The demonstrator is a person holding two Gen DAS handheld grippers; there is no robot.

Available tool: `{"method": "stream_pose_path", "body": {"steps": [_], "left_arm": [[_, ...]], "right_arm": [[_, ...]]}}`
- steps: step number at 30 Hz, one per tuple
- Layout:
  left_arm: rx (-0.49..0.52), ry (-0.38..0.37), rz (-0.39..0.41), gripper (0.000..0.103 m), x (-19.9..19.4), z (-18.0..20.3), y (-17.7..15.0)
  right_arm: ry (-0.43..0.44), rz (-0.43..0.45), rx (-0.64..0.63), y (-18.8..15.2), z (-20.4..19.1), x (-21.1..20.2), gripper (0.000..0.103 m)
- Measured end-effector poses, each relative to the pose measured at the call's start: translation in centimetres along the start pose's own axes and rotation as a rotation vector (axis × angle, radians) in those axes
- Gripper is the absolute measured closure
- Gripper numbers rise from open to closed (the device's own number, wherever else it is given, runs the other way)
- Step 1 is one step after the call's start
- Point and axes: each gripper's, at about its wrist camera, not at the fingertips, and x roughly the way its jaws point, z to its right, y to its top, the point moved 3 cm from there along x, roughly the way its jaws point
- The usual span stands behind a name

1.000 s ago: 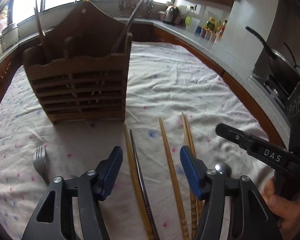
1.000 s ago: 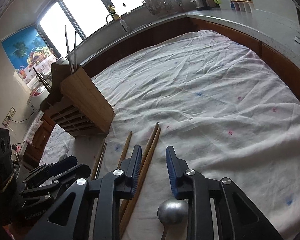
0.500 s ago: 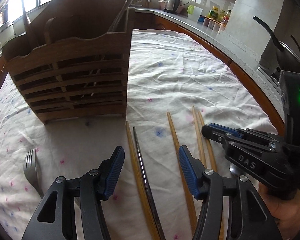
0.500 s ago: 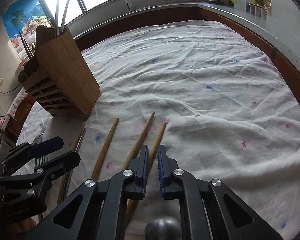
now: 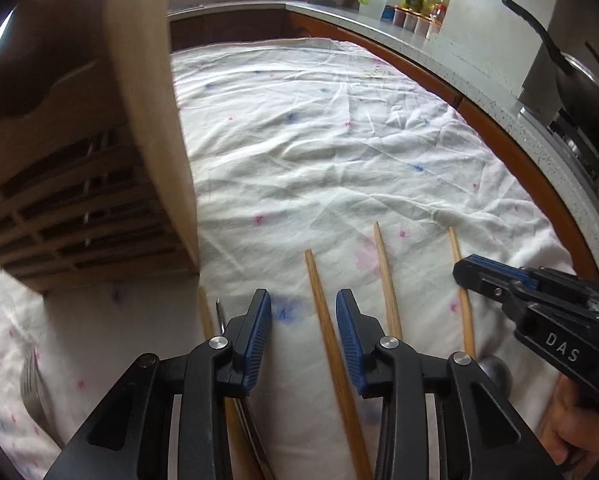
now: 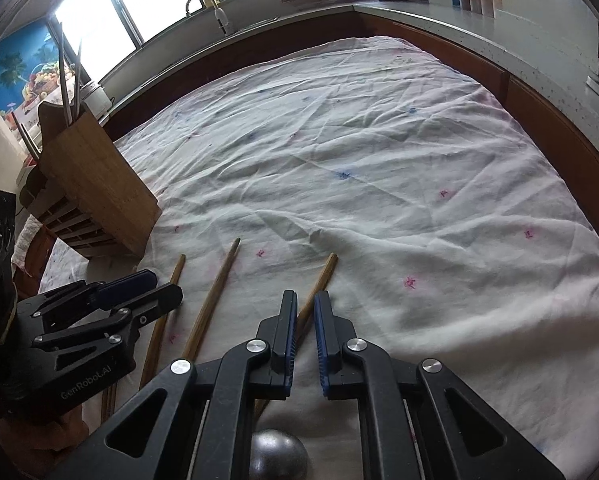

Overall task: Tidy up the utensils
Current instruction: 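Close left tool on the wooden chopstick while right tool closes on another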

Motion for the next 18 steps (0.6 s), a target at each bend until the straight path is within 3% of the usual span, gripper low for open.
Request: {"method": "stream_pose_path", "body": {"steps": [4,8,13,18], "left_arm": [[0.067,0.052,-0.006,0.074,0.6,1.1,0.1],[0.110,0.046,0.000,0.096,0.6,2.3,-0.3],[0.068,-0.005,0.011,0.098,-0.1,1.9,-0.8],[0.023,-0.050,0.066,0.099,-3.5,0.5,-1.4]], "right_arm": [[0.002,0.008,0.000,0.4,-0.1,0.5,0.095],[-0.018,0.020,-0.020,0.3,-0.7,0.5,0.094],[0.038,0.025,0.028,0.2,-0.7,-0.2,0.097],[0.109,0.077,0.051,0.0,-1.6,-2.9,0.098]]}}
